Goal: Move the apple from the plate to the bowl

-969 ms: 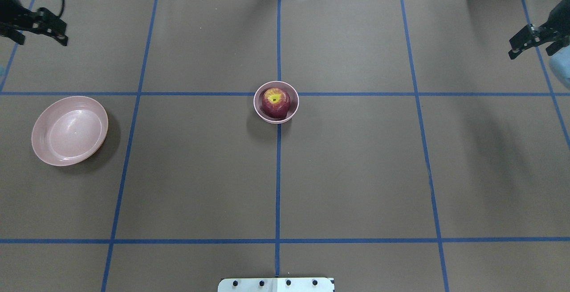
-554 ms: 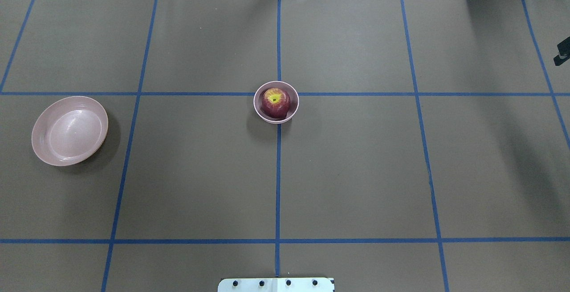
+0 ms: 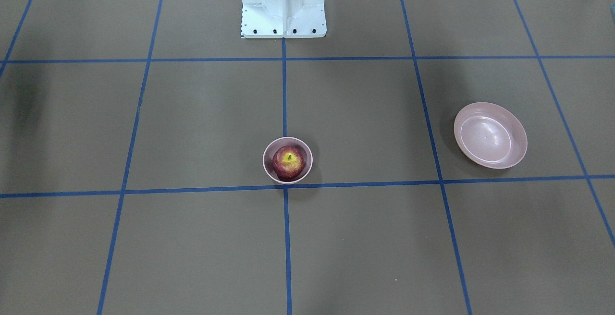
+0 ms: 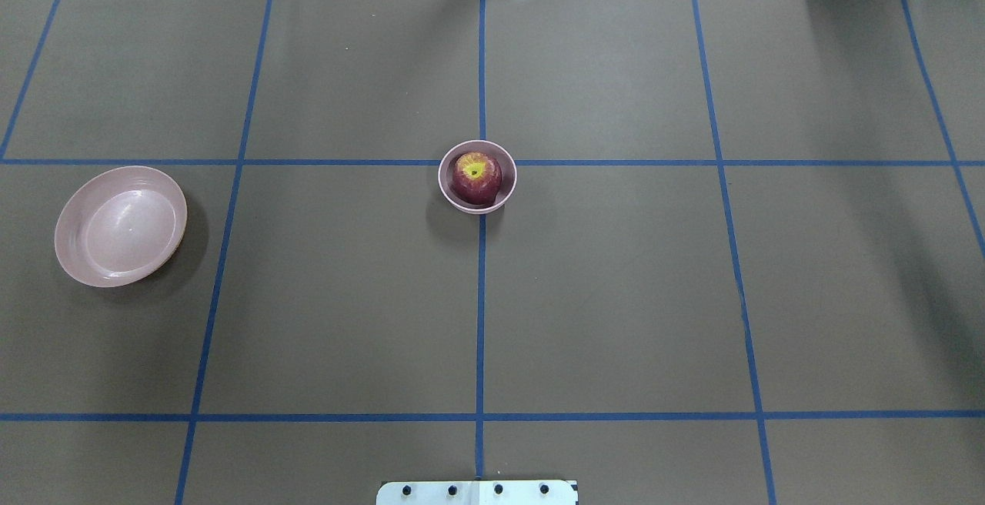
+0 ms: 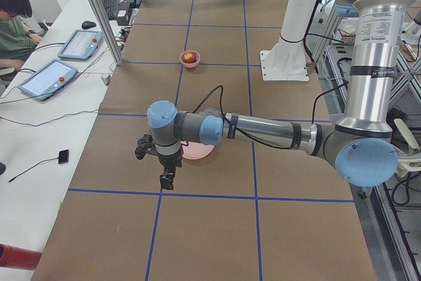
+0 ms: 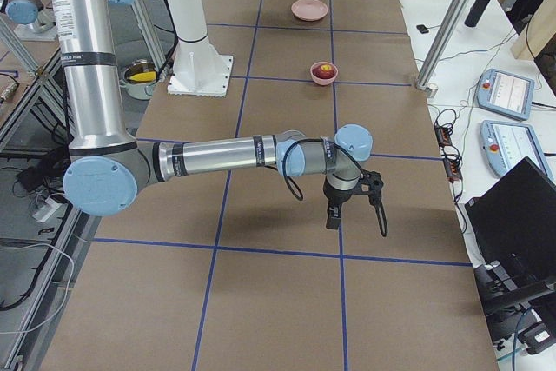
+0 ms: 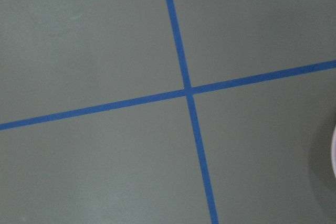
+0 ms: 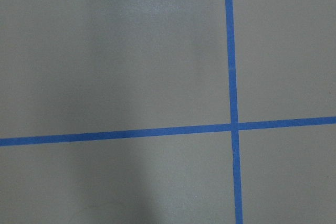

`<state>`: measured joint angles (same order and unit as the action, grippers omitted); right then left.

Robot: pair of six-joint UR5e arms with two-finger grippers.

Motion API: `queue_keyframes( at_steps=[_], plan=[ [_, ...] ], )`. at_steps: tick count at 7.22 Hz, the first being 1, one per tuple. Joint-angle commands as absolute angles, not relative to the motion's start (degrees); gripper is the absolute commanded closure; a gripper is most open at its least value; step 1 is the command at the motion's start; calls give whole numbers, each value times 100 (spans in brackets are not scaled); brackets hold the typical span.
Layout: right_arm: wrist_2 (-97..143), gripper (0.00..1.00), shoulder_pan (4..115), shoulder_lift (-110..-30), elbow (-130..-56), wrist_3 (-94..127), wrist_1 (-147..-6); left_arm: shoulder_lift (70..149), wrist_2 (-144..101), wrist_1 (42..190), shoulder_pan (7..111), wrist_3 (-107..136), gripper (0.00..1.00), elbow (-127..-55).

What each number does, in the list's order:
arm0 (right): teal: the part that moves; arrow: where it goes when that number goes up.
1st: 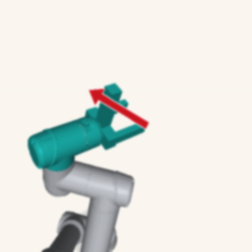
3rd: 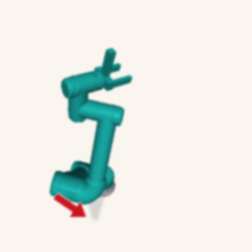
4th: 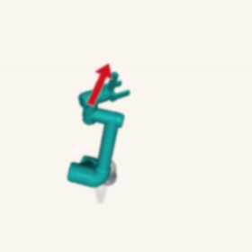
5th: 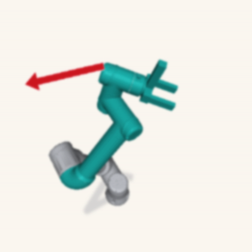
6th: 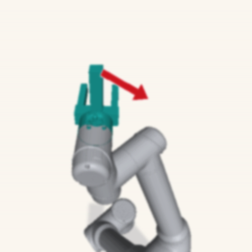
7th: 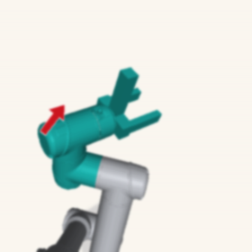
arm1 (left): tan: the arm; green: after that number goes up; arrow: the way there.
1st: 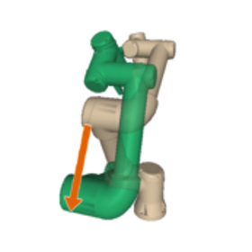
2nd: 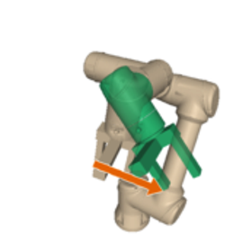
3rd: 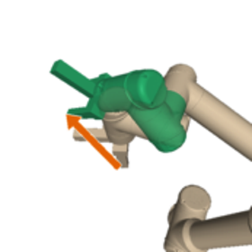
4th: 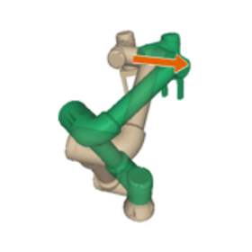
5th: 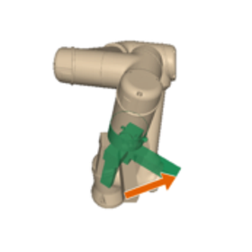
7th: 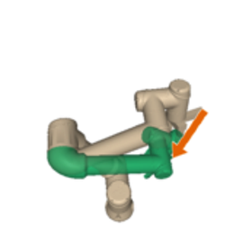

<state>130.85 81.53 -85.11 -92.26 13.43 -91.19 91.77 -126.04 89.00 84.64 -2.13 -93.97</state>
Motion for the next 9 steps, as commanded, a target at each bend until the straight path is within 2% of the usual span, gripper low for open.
queue_keyframes(
  at_steps=[1,4,9],
  plan=[
    [13078,0,8340,-8700,-9246,792,-9184,9079,-12647,8930,8631,-211,1,-9378],
    [13148,0,8587,-8780,-9587,765,-9910,9079,-12656,8938,8631,-202,1,-9343],
    [13166,0,8622,-8877,-9598,659,-9888,8921,-13315,8965,8631,-272,1,-9351]
  ],
)
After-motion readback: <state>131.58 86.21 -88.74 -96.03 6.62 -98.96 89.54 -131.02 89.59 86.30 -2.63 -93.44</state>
